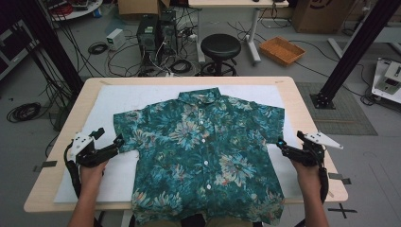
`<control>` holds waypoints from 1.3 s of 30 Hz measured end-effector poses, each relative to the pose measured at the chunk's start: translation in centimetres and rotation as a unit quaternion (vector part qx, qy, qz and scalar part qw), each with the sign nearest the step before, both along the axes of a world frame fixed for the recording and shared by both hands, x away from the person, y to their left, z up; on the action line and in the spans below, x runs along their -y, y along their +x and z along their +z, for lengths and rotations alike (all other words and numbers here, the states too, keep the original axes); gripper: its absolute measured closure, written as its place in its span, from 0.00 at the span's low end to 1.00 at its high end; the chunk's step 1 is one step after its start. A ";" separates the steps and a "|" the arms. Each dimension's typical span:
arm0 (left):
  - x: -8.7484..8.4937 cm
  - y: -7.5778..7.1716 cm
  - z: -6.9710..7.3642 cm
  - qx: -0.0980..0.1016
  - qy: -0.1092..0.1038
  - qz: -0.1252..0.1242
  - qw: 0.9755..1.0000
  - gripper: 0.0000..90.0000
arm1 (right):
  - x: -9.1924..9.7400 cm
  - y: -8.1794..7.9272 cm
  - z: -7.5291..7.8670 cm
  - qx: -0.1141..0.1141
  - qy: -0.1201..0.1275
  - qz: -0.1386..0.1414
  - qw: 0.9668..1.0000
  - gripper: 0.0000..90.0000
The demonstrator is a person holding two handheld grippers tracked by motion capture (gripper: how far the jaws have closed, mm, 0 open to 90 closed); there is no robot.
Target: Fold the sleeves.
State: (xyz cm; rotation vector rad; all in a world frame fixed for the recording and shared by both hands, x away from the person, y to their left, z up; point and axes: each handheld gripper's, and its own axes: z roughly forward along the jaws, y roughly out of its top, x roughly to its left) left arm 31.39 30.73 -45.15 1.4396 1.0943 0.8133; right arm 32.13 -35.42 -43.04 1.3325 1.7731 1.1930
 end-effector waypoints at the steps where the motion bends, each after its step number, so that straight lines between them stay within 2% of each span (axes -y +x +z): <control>1: 0.0 0.0 0.0 -0.002 0.003 -0.001 1.000 0.20 | 0.1 0.4 0.1 -0.008 0.002 0.001 1.000 0.28; 4: 0.1 0.1 0.0 -0.006 0.005 0.001 1.000 0.20 | 0.2 1.7 0.5 -0.026 -0.004 -0.006 1.000 0.27; 7: 0.1 0.2 0.0 -0.009 0.007 0.000 1.000 0.20 | 0.1 3.4 0.9 -0.056 -0.018 -0.027 0.998 0.28; 11: 0.1 0.2 0.1 -0.010 0.010 0.001 1.000 0.20 | -0.1 6.1 0.9 -0.110 -0.031 -0.059 0.992 0.32; 14: 0.2 0.2 0.1 -0.010 0.012 0.000 1.000 0.20 | -0.4 7.8 0.3 -0.143 -0.041 -0.074 0.986 0.42; 18: 0.1 0.2 0.1 -0.011 0.010 -0.001 1.000 0.20 | -0.2 9.1 -0.5 -0.158 -0.045 -0.098 0.982 0.49; 20: 0.1 0.2 0.1 -0.013 0.010 -0.001 1.000 0.20 | -0.1 9.5 -0.9 -0.168 -0.038 -0.096 0.980 0.53; 23: 0.1 0.3 0.1 -0.017 0.010 -0.003 1.000 0.20 | -0.4 9.8 -1.2 -0.168 -0.049 -0.088 0.981 0.59; 25: 0.1 0.4 0.1 -0.020 0.010 -0.002 1.000 0.20 | -0.8 9.9 -1.4 -0.173 -0.066 -0.078 0.980 0.66; 27: 0.2 0.4 0.1 -0.021 0.012 -0.003 1.000 0.20 | -1.1 10.0 -1.4 -0.169 -0.069 -0.070 0.981 0.74; 30: 0.2 0.4 0.1 -0.022 0.015 -0.003 1.000 0.21 | -1.3 10.0 -1.4 -0.174 -0.061 -0.062 0.981 0.86; 32: 0.2 0.4 0.1 -0.022 0.015 -0.003 1.000 0.21 | -1.3 10.2 -1.2 -0.182 -0.061 -0.053 0.980 0.96; 34: 0.2 0.4 0.1 -0.022 0.015 -0.003 1.000 0.21 | -1.4 10.4 -0.9 -0.191 -0.062 -0.054 0.978 0.98; 35: 0.2 0.4 0.1 -0.022 0.015 -0.003 1.000 0.21 | -1.5 10.4 -0.6 -0.189 -0.065 -0.055 0.978 0.98; 39: 0.2 0.5 0.1 -0.025 0.015 -0.003 1.000 0.21 | -2.6 10.4 0.8 -0.154 -0.066 -0.046 0.985 0.98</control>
